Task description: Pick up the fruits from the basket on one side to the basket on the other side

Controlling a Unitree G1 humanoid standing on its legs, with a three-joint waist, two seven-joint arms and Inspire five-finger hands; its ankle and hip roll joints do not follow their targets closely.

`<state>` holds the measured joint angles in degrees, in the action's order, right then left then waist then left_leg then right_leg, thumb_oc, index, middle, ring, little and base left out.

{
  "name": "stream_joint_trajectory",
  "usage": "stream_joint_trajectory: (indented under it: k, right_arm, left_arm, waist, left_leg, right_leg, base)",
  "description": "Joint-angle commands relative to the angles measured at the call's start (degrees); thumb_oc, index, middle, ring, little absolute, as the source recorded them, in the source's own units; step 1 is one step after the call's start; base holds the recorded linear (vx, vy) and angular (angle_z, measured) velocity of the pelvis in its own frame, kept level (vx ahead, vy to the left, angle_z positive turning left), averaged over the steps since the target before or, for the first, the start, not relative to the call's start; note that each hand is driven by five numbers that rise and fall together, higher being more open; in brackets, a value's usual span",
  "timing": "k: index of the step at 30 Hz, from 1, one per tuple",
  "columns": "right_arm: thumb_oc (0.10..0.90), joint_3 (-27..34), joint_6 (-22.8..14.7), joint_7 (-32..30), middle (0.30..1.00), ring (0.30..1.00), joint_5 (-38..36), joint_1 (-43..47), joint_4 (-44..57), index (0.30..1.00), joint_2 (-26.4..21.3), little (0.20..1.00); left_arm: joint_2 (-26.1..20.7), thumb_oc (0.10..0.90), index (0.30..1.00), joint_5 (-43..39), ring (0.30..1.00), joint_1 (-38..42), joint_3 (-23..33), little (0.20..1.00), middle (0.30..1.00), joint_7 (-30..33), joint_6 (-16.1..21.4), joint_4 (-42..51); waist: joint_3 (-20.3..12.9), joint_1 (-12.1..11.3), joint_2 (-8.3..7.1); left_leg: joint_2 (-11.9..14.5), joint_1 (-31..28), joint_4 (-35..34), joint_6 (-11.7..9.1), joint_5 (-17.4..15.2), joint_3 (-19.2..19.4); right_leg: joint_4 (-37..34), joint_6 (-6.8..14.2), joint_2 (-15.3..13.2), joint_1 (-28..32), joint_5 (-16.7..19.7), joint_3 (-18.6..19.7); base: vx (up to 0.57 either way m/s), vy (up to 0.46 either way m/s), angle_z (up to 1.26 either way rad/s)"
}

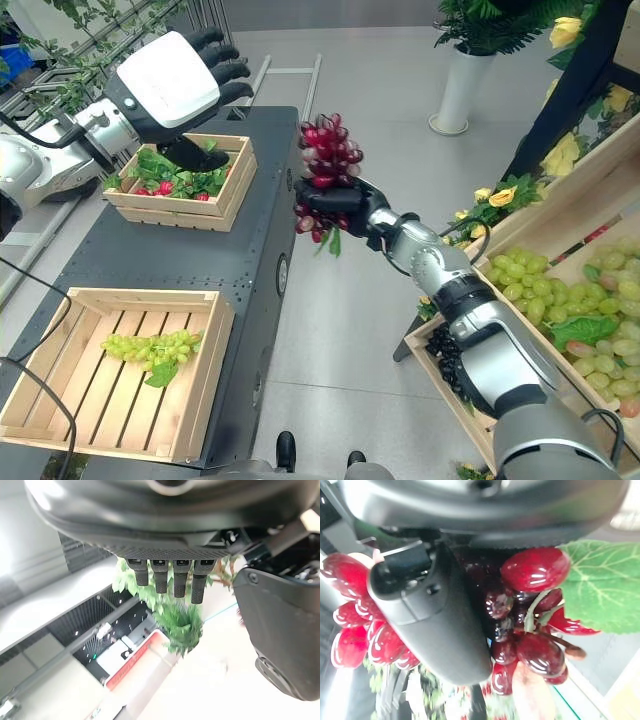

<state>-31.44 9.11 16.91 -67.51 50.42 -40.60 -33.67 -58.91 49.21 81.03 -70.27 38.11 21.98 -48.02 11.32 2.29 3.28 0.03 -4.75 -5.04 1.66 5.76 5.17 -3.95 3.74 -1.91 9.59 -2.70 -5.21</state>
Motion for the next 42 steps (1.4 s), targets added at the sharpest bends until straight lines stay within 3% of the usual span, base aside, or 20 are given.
stream_joint_trajectory:
  k: [1,5,8,10,13,17,20,25,34,42]
  right_arm:
    - [0.400,6.8,-5.5,5.0,0.300,0.300,-0.9,0.9,-1.3,0.300,-1.6,0.300]
    - [0.400,7.5,-5.6,5.0,0.300,0.300,0.5,-1.0,-1.4,0.300,-2.0,0.300]
    - [0.400,7.8,-6.8,3.6,0.300,0.300,4.1,-3.2,-1.4,0.300,-1.8,0.300]
    - [0.400,8.8,-7.5,3.3,0.300,0.300,5.5,-5.1,-1.0,0.300,-1.5,0.300]
    - [0.400,11.0,-8.8,1.5,0.300,0.300,11.0,-10.5,0.9,0.300,0.2,0.300]
    - [0.400,13.3,-10.5,-2.0,0.300,0.300,15.6,-16.8,4.3,0.300,2.2,0.300]
    - [0.400,14.8,-11.9,-4.9,0.300,0.300,18.1,-20.8,5.9,0.300,3.4,0.300]
    - [0.400,16.6,-12.3,-10.4,0.300,0.300,24.0,-26.3,5.0,0.300,5.9,0.300]
    - [0.400,18.7,-13.4,-13.4,0.300,0.300,25.6,-32.2,-0.3,0.300,9.4,0.300]
    - [0.400,20.4,-16.0,-16.4,0.300,0.300,28.0,-35.4,-5.4,0.300,10.7,0.300]
  left_arm:
    - [-0.9,0.800,0.900,-0.8,0.900,-1.4,6.3,0.900,0.900,0.7,-3.3,-10.7]
    - [-2.0,0.800,0.900,-2.7,0.900,-3.5,7.5,0.900,0.900,1.5,-3.1,-10.9]
    - [-1.6,0.800,0.900,-19.5,0.900,-6.6,11.8,0.900,0.900,1.8,0.3,-10.0]
    - [-0.8,0.800,0.900,-25.1,0.900,-10.2,16.9,0.900,0.900,0.7,1.8,-7.9]
    - [3.0,0.800,0.900,-35.1,0.900,-21.5,31.3,0.900,0.900,-5.2,6.0,-2.9]
    - [9.1,0.800,0.900,-36.5,0.900,-34.5,41.5,0.900,0.900,-9.8,7.8,4.1]
    - [12.5,0.800,0.900,-37.6,0.900,-41.4,43.5,0.900,0.900,-11.6,8.6,8.6]
    - [19.0,0.800,0.900,-31.4,0.900,-49.8,44.1,0.900,0.900,-8.3,10.5,11.5]
    - [27.8,0.800,0.900,-25.5,0.900,-57.3,41.7,0.900,0.900,-4.2,10.9,10.4]
    - [31.1,0.800,0.900,-24.3,0.900,-60.1,40.5,0.900,0.900,-3.7,10.7,10.3]
  waist:
    - [-9.9,-0.4,-1.06]
    - [-9.7,-0.2,-1.06]
    - [-9.2,-0.1,-1.27]
    - [-9.1,-0.2,-1.60]
    - [-8.7,-0.1,-2.32]
    - [-7.9,0.3,-3.18]
    - [-7.2,0.6,-3.57]
    - [-6.0,0.7,-3.96]
    - [-3.8,1.0,-5.41]
    - [-1.5,1.0,-6.48]
  left_leg:
    - [-1.5,-2.8,0.0,-2.3,-8.4,-0.7]
    - [-1.5,-3.0,0.0,-2.3,-8.5,-0.5]
    - [-1.5,-3.2,0.0,-2.1,-8.7,-0.4]
    - [-1.5,-3.1,0.0,-2.1,-8.7,-0.5]
    - [-1.6,-3.0,0.0,-1.8,-9.0,-0.8]
    - [-1.6,-3.2,0.0,-1.4,-9.4,-0.8]
    - [-1.6,-3.5,0.0,-1.1,-9.5,-0.5]
    - [-1.7,-4.1,0.0,-0.7,-9.8,0.1]
    - [-1.9,-4.7,0.0,0.1,-10.3,1.2]
    - [-1.5,-4.0,0.6,0.4,-10.3,2.4]
  right_leg:
    - [-1.1,-0.7,2.0,-2.6,2.2,-0.8]
    - [-1.1,-0.6,2.0,-2.6,2.3,-0.6]
    - [-1.1,-0.7,2.0,-2.5,2.4,-0.3]
    - [-1.1,-0.8,2.1,-2.7,2.4,0.0]
    - [-1.1,-1.0,2.4,-2.9,2.3,0.9]
    - [-1.1,-1.2,2.8,-3.1,2.5,2.2]
    - [-1.1,-1.2,3.0,-3.1,2.8,2.9]
    - [-1.1,-1.1,3.1,-2.8,3.1,3.6]
    - [-1.1,-0.8,3.6,-2.8,3.7,5.0]
    - [-0.3,-0.5,3.9,-4.2,4.3,6.1]
  base:
    - [0.00,0.000,-0.10]
    - [0.00,0.000,-0.01]
    - [0.00,0.000,0.00]
    - [0.00,0.000,0.00]
    - [0.00,-0.006,0.01]
    - [0.00,-0.004,-0.07]
    - [0.01,0.009,-0.10]
    - [0.01,0.020,-0.18]
    - [0.01,0.010,-0.13]
    - [0.00,0.001,-0.07]
